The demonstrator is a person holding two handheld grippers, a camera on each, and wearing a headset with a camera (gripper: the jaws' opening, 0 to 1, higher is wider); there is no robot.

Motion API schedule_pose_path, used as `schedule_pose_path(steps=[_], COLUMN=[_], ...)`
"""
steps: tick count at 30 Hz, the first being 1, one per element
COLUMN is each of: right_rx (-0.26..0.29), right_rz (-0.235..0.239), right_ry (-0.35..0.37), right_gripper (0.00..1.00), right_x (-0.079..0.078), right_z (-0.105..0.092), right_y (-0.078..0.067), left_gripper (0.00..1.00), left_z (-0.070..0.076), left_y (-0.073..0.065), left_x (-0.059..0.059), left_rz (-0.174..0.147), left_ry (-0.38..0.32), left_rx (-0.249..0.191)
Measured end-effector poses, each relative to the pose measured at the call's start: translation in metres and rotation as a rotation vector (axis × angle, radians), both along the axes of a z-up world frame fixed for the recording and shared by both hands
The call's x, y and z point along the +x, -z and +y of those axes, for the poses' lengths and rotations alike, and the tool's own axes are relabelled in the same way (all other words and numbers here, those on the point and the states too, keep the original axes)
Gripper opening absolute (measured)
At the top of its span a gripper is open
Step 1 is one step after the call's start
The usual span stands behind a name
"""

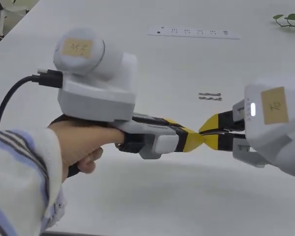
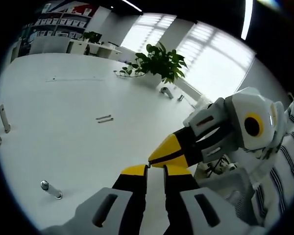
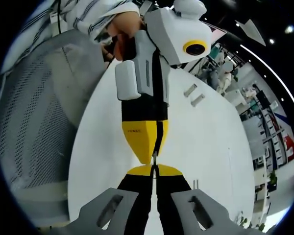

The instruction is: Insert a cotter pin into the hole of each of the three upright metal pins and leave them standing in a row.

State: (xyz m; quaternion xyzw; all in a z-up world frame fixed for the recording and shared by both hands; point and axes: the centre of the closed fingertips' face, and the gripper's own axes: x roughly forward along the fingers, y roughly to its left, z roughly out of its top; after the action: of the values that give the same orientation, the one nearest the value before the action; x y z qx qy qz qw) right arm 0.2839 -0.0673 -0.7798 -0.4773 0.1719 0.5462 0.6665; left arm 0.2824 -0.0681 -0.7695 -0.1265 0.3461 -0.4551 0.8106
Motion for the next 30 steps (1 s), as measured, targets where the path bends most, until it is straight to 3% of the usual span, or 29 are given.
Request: schedule_pose_path(steps=[15, 30], right_rx=[0.013, 0.025], right_rz=[-0.002, -0.002], right_ry=[-0.006, -0.012], right_gripper=[0.02, 0.02], right_x=[-0.0034, -0.0043], right_z=[0.0012, 0.0034], right_y=[-0.0041, -0.0066], left_gripper=[0.01, 0.01], left_z=[0.0029, 0.0021], left_y=[0.0003, 0.0003], left_x=[0.003, 0.002], left_rz=[0.037, 0.07], left_ry=[-0.024, -0.022], left_rx=[-0.019, -0.027])
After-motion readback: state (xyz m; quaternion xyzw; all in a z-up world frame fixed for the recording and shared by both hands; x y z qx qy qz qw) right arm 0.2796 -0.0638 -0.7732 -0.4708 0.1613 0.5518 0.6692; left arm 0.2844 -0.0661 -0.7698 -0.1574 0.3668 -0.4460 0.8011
